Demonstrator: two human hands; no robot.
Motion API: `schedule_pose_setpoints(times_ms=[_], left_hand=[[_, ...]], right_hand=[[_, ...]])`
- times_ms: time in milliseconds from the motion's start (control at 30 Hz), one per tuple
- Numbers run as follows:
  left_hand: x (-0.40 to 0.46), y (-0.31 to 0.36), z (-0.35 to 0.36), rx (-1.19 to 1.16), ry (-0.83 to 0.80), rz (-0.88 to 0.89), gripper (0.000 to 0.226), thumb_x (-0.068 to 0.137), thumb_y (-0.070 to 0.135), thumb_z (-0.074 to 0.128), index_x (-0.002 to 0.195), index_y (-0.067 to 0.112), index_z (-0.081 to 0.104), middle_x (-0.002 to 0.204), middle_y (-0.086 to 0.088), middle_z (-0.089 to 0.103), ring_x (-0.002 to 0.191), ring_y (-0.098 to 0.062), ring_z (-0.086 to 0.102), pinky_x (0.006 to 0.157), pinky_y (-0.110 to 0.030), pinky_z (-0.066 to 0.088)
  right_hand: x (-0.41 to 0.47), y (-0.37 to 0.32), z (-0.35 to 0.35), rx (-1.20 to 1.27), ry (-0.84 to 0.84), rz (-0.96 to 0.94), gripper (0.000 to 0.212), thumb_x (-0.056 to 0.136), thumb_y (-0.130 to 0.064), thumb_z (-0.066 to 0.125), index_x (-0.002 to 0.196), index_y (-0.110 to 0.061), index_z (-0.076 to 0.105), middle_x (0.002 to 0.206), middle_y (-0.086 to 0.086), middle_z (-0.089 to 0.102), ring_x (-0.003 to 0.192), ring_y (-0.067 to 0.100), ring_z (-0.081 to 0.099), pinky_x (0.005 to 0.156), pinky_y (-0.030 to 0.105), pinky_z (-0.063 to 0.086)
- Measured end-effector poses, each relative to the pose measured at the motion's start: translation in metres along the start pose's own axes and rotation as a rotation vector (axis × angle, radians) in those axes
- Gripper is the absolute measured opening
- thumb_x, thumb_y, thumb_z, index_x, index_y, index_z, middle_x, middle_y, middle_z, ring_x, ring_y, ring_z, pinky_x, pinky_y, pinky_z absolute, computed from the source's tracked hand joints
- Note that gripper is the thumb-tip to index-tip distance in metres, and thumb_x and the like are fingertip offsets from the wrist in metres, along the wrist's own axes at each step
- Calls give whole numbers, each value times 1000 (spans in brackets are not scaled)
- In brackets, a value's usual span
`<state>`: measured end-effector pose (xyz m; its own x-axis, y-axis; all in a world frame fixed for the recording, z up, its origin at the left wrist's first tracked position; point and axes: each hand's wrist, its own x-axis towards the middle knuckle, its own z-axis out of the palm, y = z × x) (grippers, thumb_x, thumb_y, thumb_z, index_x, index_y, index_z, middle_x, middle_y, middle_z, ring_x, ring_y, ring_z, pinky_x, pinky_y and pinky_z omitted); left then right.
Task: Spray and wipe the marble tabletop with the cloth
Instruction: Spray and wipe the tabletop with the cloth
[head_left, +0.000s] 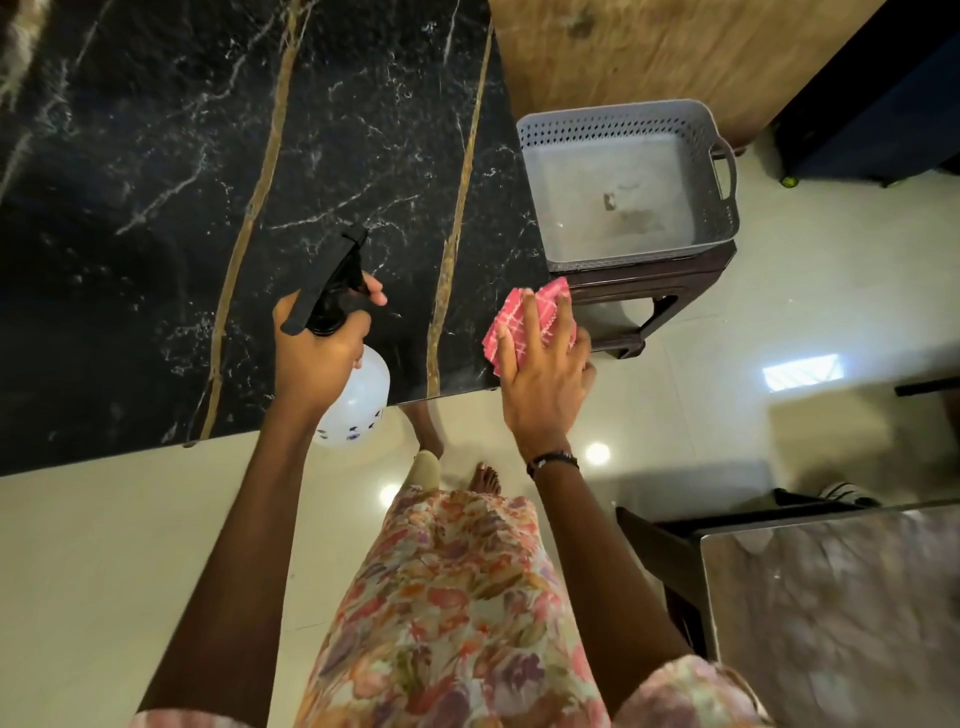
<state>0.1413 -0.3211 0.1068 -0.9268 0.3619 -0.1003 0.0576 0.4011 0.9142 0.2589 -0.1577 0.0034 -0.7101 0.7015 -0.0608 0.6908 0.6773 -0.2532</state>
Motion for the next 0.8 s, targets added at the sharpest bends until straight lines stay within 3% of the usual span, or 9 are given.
schedule_pose_setpoints(times_ms=[233, 300, 367, 467, 533, 600, 667, 733, 800], left_hand=[[-1, 4, 2, 20, 2, -7, 29, 85, -7, 49, 92, 17, 63, 57, 24, 62, 52, 5, 56, 51, -6, 44], [-2, 4, 3, 32, -8, 15, 25, 85, -7, 51, 97, 9, 65, 69, 21, 62, 60, 12, 58, 63, -2, 45], [-5, 7, 3, 65, -31, 45, 23, 84, -7, 52, 101, 2, 64, 83, 7, 64, 64, 15, 58, 70, 0, 43], [-11, 5, 1, 48, -38, 42, 23, 82, -9, 52, 96, 5, 65, 85, 5, 68, 62, 12, 59, 63, -3, 44], [-17, 6, -3, 13, 7, -4, 24, 82, -10, 52, 89, 10, 64, 69, 19, 65, 60, 10, 59, 62, -4, 44], [-28, 7, -7, 23, 53, -22, 21, 83, -8, 55, 89, 11, 63, 67, 19, 61, 60, 5, 60, 67, -13, 48], [-39, 6, -13, 48, 131, -80, 25, 85, -5, 56, 86, 19, 64, 64, 14, 56, 59, 9, 58, 71, -14, 48], [-45, -3, -25, 0, 190, -119, 46, 85, -8, 52, 68, 32, 65, 49, 15, 57, 48, 9, 54, 59, -9, 46], [-50, -14, -40, -3, 150, -73, 43, 82, -12, 51, 76, 28, 68, 56, 18, 63, 51, 6, 56, 57, -6, 43]], right_hand=[[-9, 7, 3, 178, 24, 76, 56, 97, -52, 35, 147, -29, 32, 154, 9, 31, 130, 37, 38, 95, 54, 46], [-3, -11, 4, 107, 33, 164, 56, 98, -53, 31, 148, -30, 29, 154, 10, 30, 132, 39, 35, 99, 58, 41], [-6, -25, 9, 34, 53, 165, 56, 98, -53, 28, 149, -29, 28, 156, 11, 28, 138, 43, 28, 107, 66, 26], [-28, -45, 22, 8, 53, -88, 55, 98, -51, 24, 149, -29, 27, 157, 9, 27, 143, 41, 20, 111, 68, 7], [-47, -68, 27, 22, -29, -288, 54, 99, -50, 16, 148, -31, 28, 157, 6, 27, 144, 38, 19, 112, 67, 7], [-60, -90, 29, 13, -113, -442, 55, 99, -48, 9, 146, -33, 32, 156, 5, 29, 145, 38, 19, 112, 68, 7], [-56, -92, 28, -44, -159, -607, 53, 99, -51, 16, 147, -34, 31, 156, 4, 30, 144, 38, 20, 112, 68, 3], [-41, -64, 25, -87, -122, -873, 53, 98, -54, 29, 147, -35, 32, 155, 5, 33, 143, 38, 21, 113, 66, 3], [-16, -14, 19, -216, -12, -1128, 53, 96, -50, 41, 147, -37, 30, 155, 6, 30, 144, 36, 16, 115, 63, 3]])
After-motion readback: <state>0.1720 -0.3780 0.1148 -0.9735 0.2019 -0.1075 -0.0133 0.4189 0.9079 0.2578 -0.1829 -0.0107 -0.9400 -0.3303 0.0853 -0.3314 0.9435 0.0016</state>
